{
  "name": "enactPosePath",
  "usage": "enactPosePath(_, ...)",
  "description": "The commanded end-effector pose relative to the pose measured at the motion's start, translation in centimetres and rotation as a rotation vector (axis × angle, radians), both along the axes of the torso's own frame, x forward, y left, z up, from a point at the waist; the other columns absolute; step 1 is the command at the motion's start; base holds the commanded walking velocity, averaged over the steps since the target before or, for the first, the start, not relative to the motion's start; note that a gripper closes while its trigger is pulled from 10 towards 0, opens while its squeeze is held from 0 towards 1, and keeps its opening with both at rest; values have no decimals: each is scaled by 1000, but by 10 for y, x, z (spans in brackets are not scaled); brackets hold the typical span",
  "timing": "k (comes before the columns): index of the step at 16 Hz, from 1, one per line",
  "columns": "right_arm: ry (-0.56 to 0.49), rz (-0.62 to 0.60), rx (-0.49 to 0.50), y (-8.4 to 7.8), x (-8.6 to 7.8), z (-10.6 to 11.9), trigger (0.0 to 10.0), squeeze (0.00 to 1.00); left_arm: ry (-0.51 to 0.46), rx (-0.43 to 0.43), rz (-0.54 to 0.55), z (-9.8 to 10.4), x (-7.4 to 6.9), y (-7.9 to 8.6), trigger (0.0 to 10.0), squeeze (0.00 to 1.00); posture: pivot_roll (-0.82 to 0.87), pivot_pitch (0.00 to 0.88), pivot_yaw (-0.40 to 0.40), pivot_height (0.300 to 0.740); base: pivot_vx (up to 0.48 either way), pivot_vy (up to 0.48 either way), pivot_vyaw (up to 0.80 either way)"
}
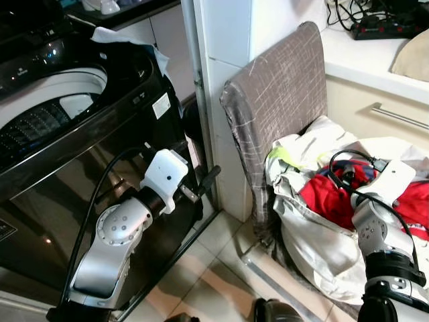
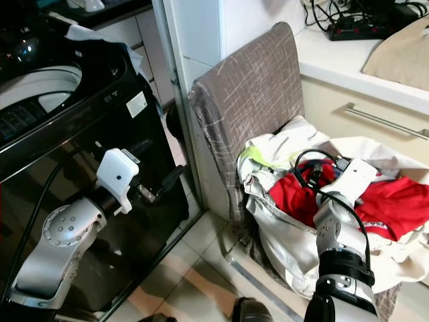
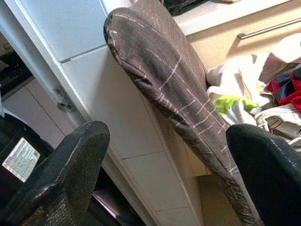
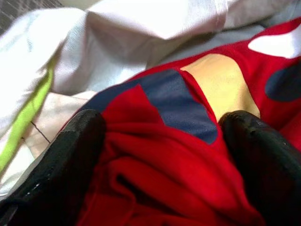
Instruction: Clothes washing
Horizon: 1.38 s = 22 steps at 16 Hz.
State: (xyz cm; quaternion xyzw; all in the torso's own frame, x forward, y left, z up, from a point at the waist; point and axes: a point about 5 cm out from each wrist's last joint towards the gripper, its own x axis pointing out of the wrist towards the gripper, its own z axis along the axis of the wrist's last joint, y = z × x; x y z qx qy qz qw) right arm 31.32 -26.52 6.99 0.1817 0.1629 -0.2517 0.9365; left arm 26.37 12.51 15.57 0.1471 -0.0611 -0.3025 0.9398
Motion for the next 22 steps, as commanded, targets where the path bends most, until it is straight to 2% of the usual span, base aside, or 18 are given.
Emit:
enactPosePath(1,240,22,165,23,-27,-55,0,0,8,12,10,1,-1,5,10000,0,-41,186,135,711,0,0,0)
enactPosePath(5,297,52,181,30,-31,-63,0,0,18,7,9,2,1,2,10000,0,-54,183,134,711,0,0,0)
enactPosePath(9,284,85,184,32,-29,-61,0,0,26,7,15,1,5,0,10000,0,-65,172,137,711,0,0,0)
enactPosePath(12,274,134,157,40,-28,-62,0,0,41,0,33,-2,7,-2,10000,0,-69,167,135,711,0,0,0)
enactPosePath(13,240,168,80,39,-24,-57,0,0,42,-2,32,-3,7,-4,10000,0,-70,164,129,711,0,0,0)
enactPosePath(15,184,224,-29,43,-18,-44,0,0,44,-5,37,-4,7,-4,10000,0,-74,158,118,711,0,0,0)
enactPosePath(16,166,232,-48,44,-15,-40,0,0,45,-6,41,-5,7,-4,10000,0,-77,155,115,711,0,0,0)
enactPosePath(17,113,252,-118,46,-10,-30,0,0,45,-9,46,-6,8,-4,10000,0,-78,144,108,711,0,0,0)
enactPosePath(18,76,266,-148,48,-6,-24,0,0,44,-7,51,-7,9,-4,10000,0,-78,135,106,711,0,0,0)
enactPosePath(19,7,306,-193,58,2,-10,0,0,38,-13,63,-7,11,-4,10000,0,-76,108,83,711,0,0,0)
enactPosePath(22,-88,373,-224,74,15,14,0,0,3,-37,102,-2,19,-5,10000,0,-69,77,55,711,0,0,0)
